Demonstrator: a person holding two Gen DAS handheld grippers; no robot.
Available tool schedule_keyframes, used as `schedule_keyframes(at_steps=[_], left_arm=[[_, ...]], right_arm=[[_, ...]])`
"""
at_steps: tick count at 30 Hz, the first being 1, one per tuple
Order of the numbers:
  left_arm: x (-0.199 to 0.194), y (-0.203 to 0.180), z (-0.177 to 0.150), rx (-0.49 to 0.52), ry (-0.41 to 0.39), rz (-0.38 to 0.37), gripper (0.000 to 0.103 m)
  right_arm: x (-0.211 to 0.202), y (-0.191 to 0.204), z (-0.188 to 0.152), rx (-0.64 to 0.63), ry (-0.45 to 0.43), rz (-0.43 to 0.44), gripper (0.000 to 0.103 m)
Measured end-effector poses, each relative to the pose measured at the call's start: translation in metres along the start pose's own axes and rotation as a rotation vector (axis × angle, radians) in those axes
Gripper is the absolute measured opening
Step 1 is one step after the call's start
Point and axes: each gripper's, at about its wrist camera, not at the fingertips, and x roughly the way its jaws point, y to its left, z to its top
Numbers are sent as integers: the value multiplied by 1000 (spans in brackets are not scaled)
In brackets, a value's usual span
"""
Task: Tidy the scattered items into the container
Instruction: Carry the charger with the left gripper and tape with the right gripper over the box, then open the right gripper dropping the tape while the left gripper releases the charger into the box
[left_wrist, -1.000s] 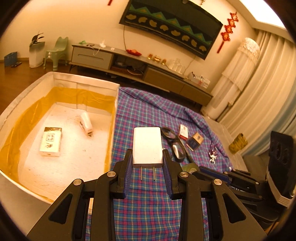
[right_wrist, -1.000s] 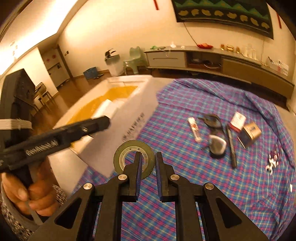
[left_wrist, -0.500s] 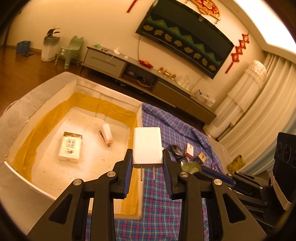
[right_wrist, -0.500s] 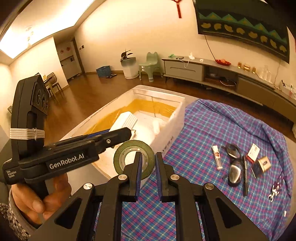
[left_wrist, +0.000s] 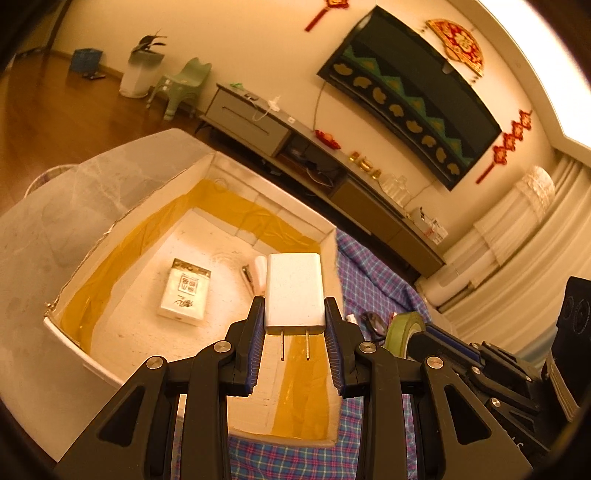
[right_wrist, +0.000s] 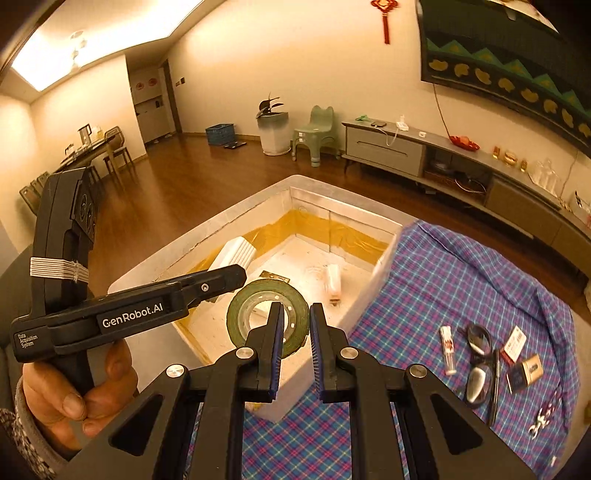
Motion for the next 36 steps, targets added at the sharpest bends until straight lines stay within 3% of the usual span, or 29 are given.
schedule_keyframes(at_steps=[9, 24, 36], left_arm=[[18, 9, -5, -22, 51, 68, 31], [40, -14, -21, 71, 132, 60, 31], [44, -6, -21, 30, 153, 60, 31]], right_arm=[[31, 3, 16, -51, 34, -25, 15], [109, -10, 56, -83, 144, -18, 15], [173, -10, 86, -77, 261, -14, 15]])
